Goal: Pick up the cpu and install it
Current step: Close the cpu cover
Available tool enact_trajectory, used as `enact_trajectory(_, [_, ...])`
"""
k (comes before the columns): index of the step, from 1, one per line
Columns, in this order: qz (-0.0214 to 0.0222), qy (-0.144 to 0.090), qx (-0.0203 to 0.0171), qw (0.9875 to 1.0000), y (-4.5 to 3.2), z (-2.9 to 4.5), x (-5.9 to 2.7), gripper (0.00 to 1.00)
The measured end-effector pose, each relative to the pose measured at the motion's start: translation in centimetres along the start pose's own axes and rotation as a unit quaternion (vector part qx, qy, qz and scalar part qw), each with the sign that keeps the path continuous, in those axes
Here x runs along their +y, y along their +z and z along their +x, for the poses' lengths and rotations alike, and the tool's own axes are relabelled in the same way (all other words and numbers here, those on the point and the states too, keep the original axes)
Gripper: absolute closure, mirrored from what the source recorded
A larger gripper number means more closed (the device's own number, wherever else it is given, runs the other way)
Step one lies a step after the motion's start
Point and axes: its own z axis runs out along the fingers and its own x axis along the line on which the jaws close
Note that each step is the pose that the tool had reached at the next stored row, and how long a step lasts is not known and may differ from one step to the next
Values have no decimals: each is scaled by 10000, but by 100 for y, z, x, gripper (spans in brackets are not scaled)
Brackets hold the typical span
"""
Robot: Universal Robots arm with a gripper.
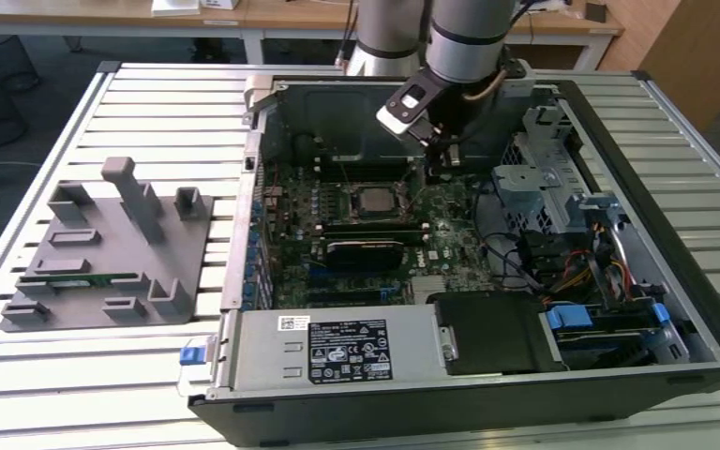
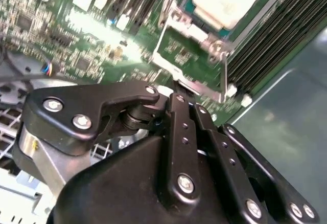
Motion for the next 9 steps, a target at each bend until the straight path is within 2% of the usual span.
enact_trajectory(9, [0,-3,1,10000,70,14,-232,89])
